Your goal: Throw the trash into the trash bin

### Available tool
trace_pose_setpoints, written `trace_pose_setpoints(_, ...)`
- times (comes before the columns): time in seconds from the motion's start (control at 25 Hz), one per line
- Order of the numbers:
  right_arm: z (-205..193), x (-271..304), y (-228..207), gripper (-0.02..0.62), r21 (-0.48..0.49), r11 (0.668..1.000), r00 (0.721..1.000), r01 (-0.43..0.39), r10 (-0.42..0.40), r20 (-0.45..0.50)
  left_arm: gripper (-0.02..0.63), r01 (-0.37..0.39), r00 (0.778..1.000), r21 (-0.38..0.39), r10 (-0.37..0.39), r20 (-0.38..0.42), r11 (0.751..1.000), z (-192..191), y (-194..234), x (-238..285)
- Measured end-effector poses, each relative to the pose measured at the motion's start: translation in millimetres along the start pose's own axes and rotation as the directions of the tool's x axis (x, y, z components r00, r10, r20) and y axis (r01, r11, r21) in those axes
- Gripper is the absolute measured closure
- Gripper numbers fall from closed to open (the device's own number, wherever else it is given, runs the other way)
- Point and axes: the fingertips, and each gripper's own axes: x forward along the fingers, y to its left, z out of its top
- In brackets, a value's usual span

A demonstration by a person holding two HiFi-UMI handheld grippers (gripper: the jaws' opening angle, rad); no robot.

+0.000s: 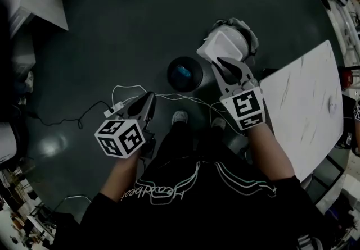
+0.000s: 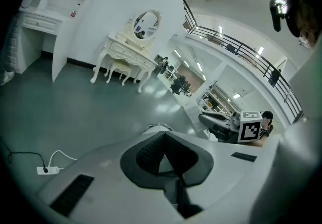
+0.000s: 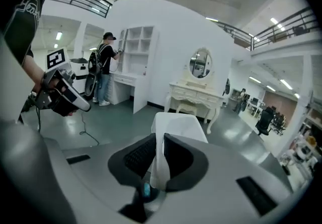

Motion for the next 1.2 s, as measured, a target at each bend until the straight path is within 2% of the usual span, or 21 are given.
trace_pose_setpoints(0.28, -67, 73, 42, 0.523, 0.051, 0.988, 0.978, -0.145, 0.151, -0.144, 0.601, -0.058, 0.998, -0.053, 0.056, -0.036, 0.997, -15, 36, -7)
trace_pose_setpoints(0.56, -146, 145, 75, 0.523, 0.082, 0.957, 0.913, -0.278, 0.29, -0.286, 0.601, -0.08, 0.995, -0.089, 0.075, -0.059, 0.993, -11, 59, 12)
trace_pose_setpoints(0.72, -181, 163, 85, 0.523, 0.153, 0.948, 0.879, -0.278, 0.315, -0.357, 0.601, -0.087, 0.992, -0.096, 0.078, -0.097, 0.992, -16, 57, 14)
trace_pose_setpoints(0.96, -217, 200, 102, 0.522, 0.123, 0.942, 0.853, -0.312, 0.335, -0.401, 0.601, -0.104, 0.988, -0.094, 0.092, -0.121, 0.99, -22, 79, 25)
trace_pose_setpoints(1.04, -221, 199, 99, 0.522, 0.143, 0.939, 0.843, -0.313, 0.344, -0.414, 0.601, -0.105, 0.988, -0.097, 0.092, -0.125, 0.99, -17, 77, 25)
trace_pose_setpoints(1.08, -223, 198, 98, 0.506, 0.166, 0.936, 0.84, -0.31, 0.352, -0.414, 0.601, -0.105, 0.988, -0.097, 0.093, -0.126, 0.99, -18, 75, 25)
trace_pose_setpoints(1.16, -234, 202, 98, 0.421, 0.21, 0.931, 0.842, -0.298, 0.36, -0.401, 0.601, -0.108, 0.987, -0.09, 0.096, -0.13, 0.99, -24, 79, 30)
trace_pose_setpoints(1.2, -239, 205, 99, 0.408, 0.224, 0.929, 0.845, -0.294, 0.362, -0.394, 0.601, -0.109, 0.986, -0.087, 0.097, -0.133, 0.99, -27, 82, 34)
